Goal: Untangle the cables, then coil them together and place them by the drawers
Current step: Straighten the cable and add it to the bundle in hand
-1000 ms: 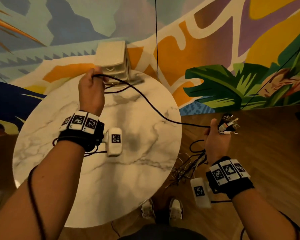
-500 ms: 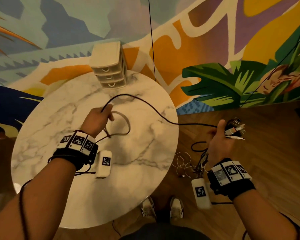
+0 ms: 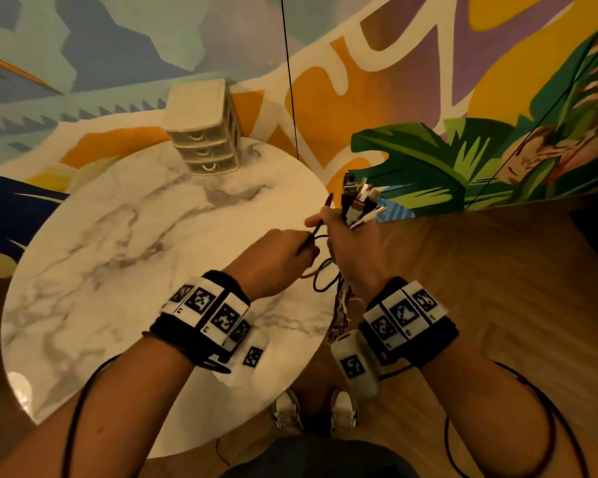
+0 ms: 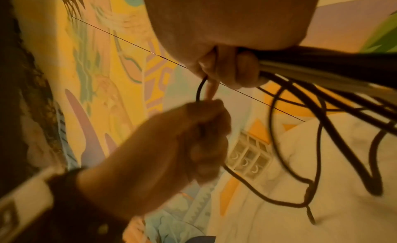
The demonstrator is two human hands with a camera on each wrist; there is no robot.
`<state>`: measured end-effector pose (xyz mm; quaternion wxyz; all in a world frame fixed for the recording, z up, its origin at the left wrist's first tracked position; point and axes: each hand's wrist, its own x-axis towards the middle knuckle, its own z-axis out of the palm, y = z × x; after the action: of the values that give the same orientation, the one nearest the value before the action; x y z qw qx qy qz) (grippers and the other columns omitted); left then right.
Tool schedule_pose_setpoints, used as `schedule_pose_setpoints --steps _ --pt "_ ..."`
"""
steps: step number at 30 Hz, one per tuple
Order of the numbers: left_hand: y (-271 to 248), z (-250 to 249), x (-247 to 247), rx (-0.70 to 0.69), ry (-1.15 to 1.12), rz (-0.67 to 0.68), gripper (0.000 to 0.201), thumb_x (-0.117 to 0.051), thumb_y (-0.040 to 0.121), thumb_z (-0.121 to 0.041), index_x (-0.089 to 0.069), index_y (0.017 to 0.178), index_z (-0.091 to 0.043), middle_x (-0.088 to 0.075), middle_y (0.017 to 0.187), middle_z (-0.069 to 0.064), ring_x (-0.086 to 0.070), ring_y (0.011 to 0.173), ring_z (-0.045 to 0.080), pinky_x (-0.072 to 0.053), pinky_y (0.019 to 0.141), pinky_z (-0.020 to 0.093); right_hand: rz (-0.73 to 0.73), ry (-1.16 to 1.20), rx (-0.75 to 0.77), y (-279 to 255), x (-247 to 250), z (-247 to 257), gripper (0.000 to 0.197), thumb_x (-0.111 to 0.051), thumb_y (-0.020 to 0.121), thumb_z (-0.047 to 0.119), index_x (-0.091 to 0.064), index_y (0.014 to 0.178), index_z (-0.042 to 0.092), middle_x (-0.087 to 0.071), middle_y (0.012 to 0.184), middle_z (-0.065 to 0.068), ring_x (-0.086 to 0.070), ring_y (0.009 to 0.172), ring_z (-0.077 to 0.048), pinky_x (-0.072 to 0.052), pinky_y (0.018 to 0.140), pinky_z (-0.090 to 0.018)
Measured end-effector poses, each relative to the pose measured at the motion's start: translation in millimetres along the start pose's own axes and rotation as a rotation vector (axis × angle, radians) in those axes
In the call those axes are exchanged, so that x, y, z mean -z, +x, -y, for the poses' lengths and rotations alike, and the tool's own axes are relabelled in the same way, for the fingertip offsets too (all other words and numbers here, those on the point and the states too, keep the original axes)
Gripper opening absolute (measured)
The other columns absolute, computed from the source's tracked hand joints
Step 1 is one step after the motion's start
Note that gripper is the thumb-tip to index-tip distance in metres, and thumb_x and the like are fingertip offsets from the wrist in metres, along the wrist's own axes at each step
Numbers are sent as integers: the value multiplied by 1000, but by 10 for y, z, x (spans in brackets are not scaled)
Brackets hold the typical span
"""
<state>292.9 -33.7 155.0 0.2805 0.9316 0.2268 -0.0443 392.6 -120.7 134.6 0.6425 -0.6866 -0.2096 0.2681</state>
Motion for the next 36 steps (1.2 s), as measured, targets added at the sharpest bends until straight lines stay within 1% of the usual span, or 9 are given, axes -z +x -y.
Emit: schedule_pose_setpoints --steps 3,7,12,15,19,26,30,33,36 --pt "-65 465 -130 130 -156 -3 26 -46 97 -23 -58 75 -16 -58 71 -2 -53 65 14 -42 63 29 -164 9 -20 86 159 -63 28 -51 93 15 -59 67 16 -53 52 12 -50 47 1 -38 52 -14" --pt "-145 1244 -141 296 -261 -368 19 -50 91 -9 -60 77 -17 -64 73 5 -61 71 25 -47 65 32 -357 -31 -10 161 350 -205 34 -48 89 38 -61 57 31 -51 49 12 -47 50 -10 -39 51 -31" --pt "-142 1631 -193 458 -241 -332 25 -46 93 -21 -60 72 -18 -66 77 10 -61 82 32 -44 72 32 -495 59 -1 171 458 -281 30 -48 84 49 -58 60 34 -54 59 10 -48 58 -16 -38 56 -33" --pt "13 1455 -66 421 -366 -481 29 -41 93 -23 -61 71 -18 -65 79 12 -60 78 30 -46 77 38 -556 109 22 191 619 -327 27 -51 88 39 -57 64 28 -56 65 6 -50 61 -15 -39 57 -32" --pt "342 694 84 200 -688 -544 34 -40 93 -21 -56 64 -13 -46 62 11 -44 53 12 -45 57 34 -683 103 8 193 824 -358 27 -53 92 31 -56 68 20 -61 61 7 -56 60 -13 -45 57 -25" --pt "859 -406 61 -89 -815 -506 39 -38 95 -36 -56 62 -26 -47 64 15 -42 56 23 -36 52 33 -710 127 -19 81 1419 -370 29 -51 89 36 -53 68 16 -47 63 -4 -43 53 -17 -34 50 -29" --pt "1028 -340 -705 33 -832 -286 33 -39 100 -16 -56 72 -13 -56 69 6 -53 63 19 -41 66 32 -758 42 -30 -25 1762 -366 31 -53 90 33 -55 60 25 -46 62 0 -41 52 -15 -33 49 -31" --pt "998 50 -1423 181 -410 21 22 -50 88 -22 -62 94 -5 -59 94 16 -58 94 35 -42 80 34 -716 -5 -115 -90 1957 -429 32 -52 92 33 -59 63 24 -34 56 1 -31 45 -12 -26 41 -25" --pt "903 67 -1719 132 -49 288 46 -50 80 -32 -55 121 -11 -50 121 18 -51 112 38 -43 95 42 -605 -60 -134 -156 2000 -541 33 -50 95 31 -60 64 25 -34 60 -7 -30 44 -14 -24 37 -22"
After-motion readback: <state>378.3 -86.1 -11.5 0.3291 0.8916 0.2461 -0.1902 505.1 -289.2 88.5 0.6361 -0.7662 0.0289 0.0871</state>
